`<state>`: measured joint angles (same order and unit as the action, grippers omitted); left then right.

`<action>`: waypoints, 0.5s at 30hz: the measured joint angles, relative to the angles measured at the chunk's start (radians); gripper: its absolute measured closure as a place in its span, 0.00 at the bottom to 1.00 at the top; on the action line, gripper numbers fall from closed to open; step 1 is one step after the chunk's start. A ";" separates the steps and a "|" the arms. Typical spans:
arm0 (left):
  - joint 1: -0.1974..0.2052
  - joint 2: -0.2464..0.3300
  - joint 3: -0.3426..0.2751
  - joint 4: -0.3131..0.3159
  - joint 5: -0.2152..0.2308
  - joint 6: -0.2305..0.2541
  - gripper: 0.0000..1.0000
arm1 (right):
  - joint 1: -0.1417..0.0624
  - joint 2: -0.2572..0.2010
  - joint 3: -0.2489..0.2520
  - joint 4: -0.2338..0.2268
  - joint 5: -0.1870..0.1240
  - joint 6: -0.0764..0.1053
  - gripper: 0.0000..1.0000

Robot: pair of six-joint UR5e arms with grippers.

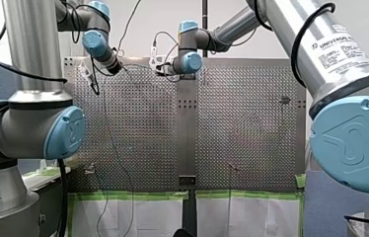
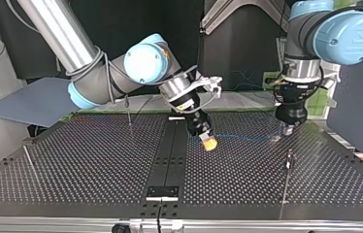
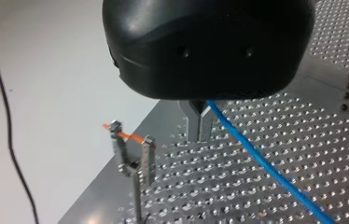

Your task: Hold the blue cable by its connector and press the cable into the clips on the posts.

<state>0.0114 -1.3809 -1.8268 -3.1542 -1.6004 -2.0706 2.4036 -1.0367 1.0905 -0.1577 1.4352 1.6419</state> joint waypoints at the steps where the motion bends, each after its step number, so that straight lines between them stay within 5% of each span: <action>1: 0.004 0.001 0.000 0.000 0.000 -0.001 0.99 | 0.000 0.000 0.000 -0.001 0.000 0.001 1.00; 15: 0.056 -0.003 0.028 0.032 0.012 -0.033 0.99 | 0.010 0.000 -0.033 -0.001 -0.007 0.025 1.00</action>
<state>0.0671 -1.3842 -1.7991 -3.1227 -1.5886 -2.1033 2.4133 -1.0362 1.0572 -0.1582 1.4281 1.6667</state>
